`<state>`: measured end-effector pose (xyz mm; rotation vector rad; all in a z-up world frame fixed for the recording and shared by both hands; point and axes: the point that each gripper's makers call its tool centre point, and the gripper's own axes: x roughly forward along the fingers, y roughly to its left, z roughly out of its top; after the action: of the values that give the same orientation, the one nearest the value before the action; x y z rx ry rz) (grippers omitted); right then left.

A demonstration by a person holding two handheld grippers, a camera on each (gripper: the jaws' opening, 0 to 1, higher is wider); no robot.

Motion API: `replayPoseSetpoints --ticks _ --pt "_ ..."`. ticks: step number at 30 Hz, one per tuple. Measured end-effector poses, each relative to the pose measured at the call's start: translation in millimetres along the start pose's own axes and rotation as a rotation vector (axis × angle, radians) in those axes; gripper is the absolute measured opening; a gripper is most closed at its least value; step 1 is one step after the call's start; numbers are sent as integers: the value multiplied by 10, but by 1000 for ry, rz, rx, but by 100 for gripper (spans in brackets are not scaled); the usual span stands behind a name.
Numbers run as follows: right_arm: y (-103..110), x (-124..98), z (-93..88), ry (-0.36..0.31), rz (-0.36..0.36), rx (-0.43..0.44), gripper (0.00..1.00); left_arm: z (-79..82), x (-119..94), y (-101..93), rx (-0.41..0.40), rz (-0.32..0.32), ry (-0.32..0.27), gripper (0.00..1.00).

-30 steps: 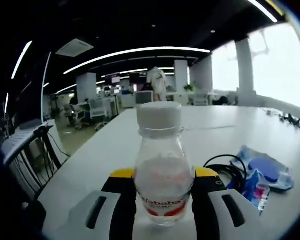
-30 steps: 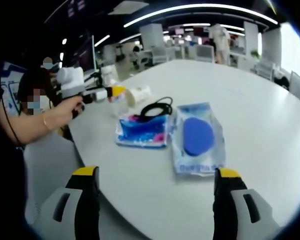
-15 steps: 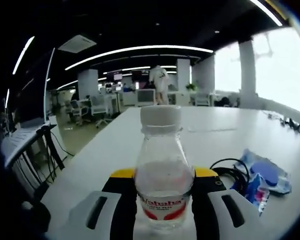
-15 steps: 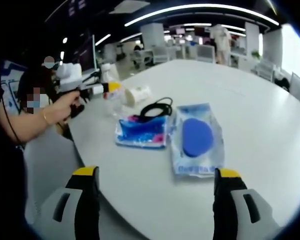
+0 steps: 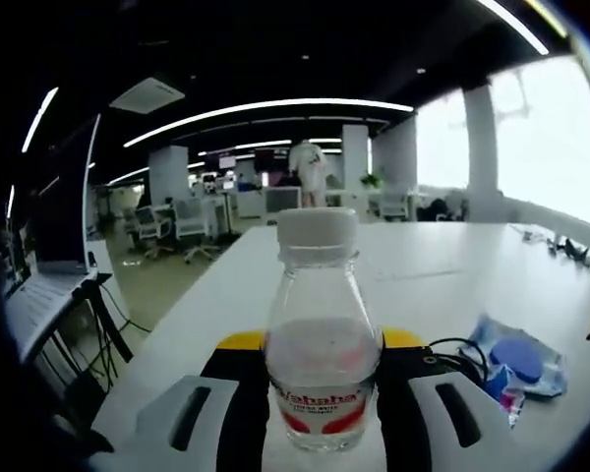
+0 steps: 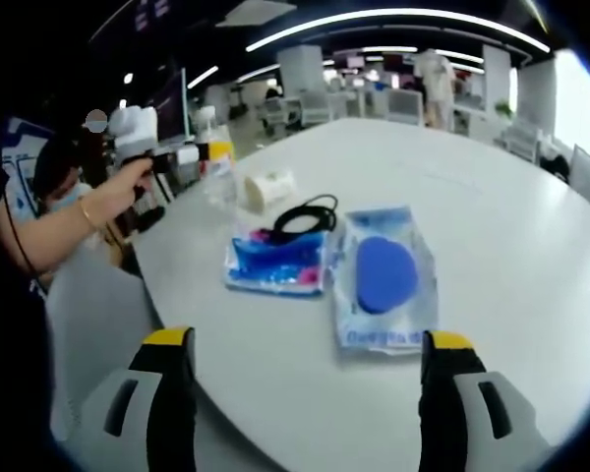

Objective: Arrange the tabletop items into an orderly group along one side of the table until the central work area is clear of visible clutter.

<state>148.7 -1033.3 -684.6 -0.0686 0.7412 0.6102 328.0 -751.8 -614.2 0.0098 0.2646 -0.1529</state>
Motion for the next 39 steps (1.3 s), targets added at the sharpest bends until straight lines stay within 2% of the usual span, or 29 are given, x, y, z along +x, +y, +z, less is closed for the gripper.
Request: replayPoseSetpoints --ticks 5,17,30,39 --pt "-23 3 -6 2 -3 6 93 172 29 -5 -1 -12 -22 39" --pt "-136 18 -62 15 -18 24 93 503 358 5 -1 -31 -43 39" --pt "-220 51 -193 41 -36 71 93 585 708 -169 1 -76 -42 39" --pt "-286 135 -137 48 -43 72 93 611 955 -281 -4 -104 -42 39"
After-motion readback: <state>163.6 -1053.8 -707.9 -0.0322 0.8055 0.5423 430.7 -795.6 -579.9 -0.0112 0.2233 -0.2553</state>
